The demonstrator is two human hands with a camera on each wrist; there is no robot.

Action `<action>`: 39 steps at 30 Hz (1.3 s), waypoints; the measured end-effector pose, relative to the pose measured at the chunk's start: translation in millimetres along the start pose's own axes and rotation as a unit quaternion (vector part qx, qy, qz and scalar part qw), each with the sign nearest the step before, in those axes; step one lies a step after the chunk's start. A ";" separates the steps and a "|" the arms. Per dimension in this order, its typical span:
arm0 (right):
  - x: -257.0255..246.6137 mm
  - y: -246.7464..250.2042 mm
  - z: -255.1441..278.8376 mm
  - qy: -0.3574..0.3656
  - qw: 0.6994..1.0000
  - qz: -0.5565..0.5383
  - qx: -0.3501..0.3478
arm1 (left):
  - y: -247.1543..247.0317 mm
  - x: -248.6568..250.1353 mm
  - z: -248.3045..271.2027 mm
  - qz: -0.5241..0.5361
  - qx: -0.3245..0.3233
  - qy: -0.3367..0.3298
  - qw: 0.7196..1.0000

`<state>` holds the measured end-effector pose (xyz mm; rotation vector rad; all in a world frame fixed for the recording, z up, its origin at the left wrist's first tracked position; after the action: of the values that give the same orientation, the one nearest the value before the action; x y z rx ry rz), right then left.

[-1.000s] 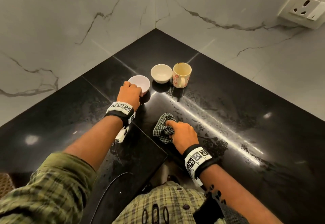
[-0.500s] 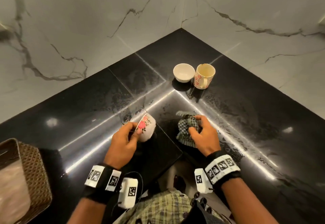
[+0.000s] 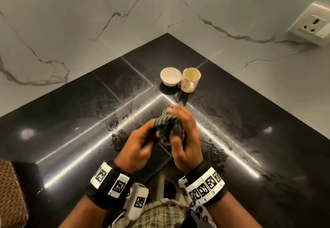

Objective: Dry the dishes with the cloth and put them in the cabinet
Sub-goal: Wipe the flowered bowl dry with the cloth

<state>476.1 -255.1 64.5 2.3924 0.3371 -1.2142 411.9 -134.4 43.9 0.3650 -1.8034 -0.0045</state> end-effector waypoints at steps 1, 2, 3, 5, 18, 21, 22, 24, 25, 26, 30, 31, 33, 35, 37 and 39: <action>10.3 7.0 -3.9 -0.086 0.990 -0.091 0.066 | -4.9 -0.8 0.9 -0.001 -0.001 -0.003 1.000; 22.3 11.5 -5.8 -0.172 0.960 -0.178 0.131 | -8.4 -1.4 0.9 -0.008 -0.001 -0.005 1.000; 34.0 12.6 -5.6 -0.241 0.924 -0.240 0.174 | -9.6 -0.9 0.0 -0.018 0.004 -0.008 1.000; 39.2 12.6 -6.4 -0.291 0.899 -0.265 0.190 | -9.6 -1.0 -4.4 -0.009 0.020 -0.002 1.000; -6.5 20.0 -13.2 0.014 0.996 -0.041 0.076 | -4.6 21.1 -28.3 0.036 -0.040 -0.013 0.998; 25.8 19.4 -23.7 -0.242 0.932 -0.239 0.126 | -5.4 18.1 -30.7 -0.215 -0.061 -0.087 0.971; 35.0 18.5 -25.2 -0.298 0.911 -0.265 0.108 | -8.2 19.3 -31.2 -0.293 -0.079 -0.125 0.945; 43.8 19.2 -26.7 -0.349 0.898 -0.259 0.062 | -15.8 20.5 -31.5 -0.397 -0.111 -0.192 0.891; 46.4 21.0 -26.3 -0.355 0.898 -0.251 0.063 | -18.2 22.7 -32.0 -0.414 -0.112 -0.213 0.878; 51.9 24.9 -24.1 -0.359 0.897 -0.243 0.082 | -19.2 28.1 -32.9 -0.412 -0.096 -0.228 0.877; 70.0 38.4 -17.8 -0.351 0.919 -0.148 0.103 | -8.4 33.9 -40.3 -0.246 -0.005 -0.123 0.961; 69.6 39.3 -18.7 -0.343 0.928 -0.117 0.086 | -5.3 29.9 -43.2 -0.160 -0.002 -0.067 0.985; 65.0 35.5 -22.5 -0.314 0.947 -0.057 0.035 | -9.2 24.7 -46.3 -0.023 -0.033 0.007 0.999; 57.2 28.9 -25.9 -0.287 0.958 0.000 -0.007 | -15.4 25.2 -47.1 0.037 -0.061 0.032 0.997; 55.9 28.0 -25.3 -0.285 0.958 0.009 -0.012 | -12.8 21.7 -46.8 0.077 -0.050 0.057 0.994; 53.6 37.5 -25.0 -0.287 0.957 -0.014 0.033 | -4.2 13.2 -44.7 0.087 -0.021 0.062 0.994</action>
<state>540.1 -274.8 44.2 1.9664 0.1430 -1.8781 452.2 -133.2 67.4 0.1732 -1.7032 0.1002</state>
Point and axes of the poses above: each hand's wrist, its own z-axis away from the middle knuckle, its own y-axis out of the back of the hand, x = y × z, the point moved 8 cm from there along -z, towards the middle knuckle
